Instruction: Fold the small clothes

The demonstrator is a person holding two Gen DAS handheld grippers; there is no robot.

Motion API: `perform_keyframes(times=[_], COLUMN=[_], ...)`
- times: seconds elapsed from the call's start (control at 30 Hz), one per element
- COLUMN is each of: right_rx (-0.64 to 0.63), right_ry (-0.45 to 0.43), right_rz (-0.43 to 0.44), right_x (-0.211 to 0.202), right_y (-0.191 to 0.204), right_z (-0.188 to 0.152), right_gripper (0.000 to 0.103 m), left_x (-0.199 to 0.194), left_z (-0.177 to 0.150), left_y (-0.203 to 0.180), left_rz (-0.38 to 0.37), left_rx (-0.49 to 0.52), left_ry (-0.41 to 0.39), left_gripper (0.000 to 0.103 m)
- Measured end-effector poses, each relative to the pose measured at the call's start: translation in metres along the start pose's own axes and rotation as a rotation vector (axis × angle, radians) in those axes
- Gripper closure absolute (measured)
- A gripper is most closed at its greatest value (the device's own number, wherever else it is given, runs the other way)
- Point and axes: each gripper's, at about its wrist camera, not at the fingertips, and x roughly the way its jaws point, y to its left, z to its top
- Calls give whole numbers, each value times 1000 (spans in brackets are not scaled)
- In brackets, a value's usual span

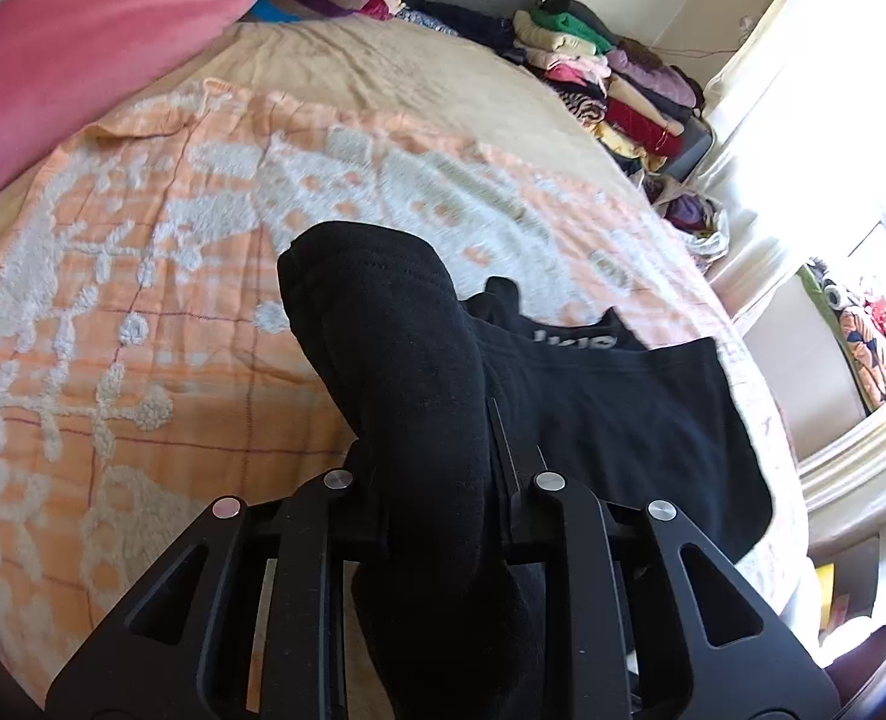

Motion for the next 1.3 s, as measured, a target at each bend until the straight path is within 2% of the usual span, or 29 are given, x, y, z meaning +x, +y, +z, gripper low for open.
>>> perform_keyframes(times=[0.27,0.47,0.6,0.83,1.03,1.17,1.2,1.23,1.3], right_rx=[99,182,255,359,402,408,414,428,497], right_ry=[-76,-127,-144,-118,-88,-61,-49,-31,14], right_rz=[-9,-35,-48,-61,-61,-48,-49,-50,-22], right_x=[-47,-82,-98,-115,-117,-109,-105,-102,-95], right_y=[-40,-81,-110,-149,-163,-167,-169,-171,-185], right_z=[-2,-10,-19,-45,-62,-63,-62,-64,-69], right_gripper=[92,93,94,94,94,94,94,94,94], left_x=[-9,7,25,64,91,99,100,100,96], left_z=[18,31,35,30,19,19,19,19,19], left_y=[-67,-136,-171,-212,-233,-243,-246,-248,-246], left_rz=[5,9,9,43,69,61,62,65,66], left_rx=[50,133,154,183,202,204,208,213,207], left_ry=[-13,18,47,104,139,154,153,150,145], left_gripper=[88,88,88,88,85,79,74,62,55])
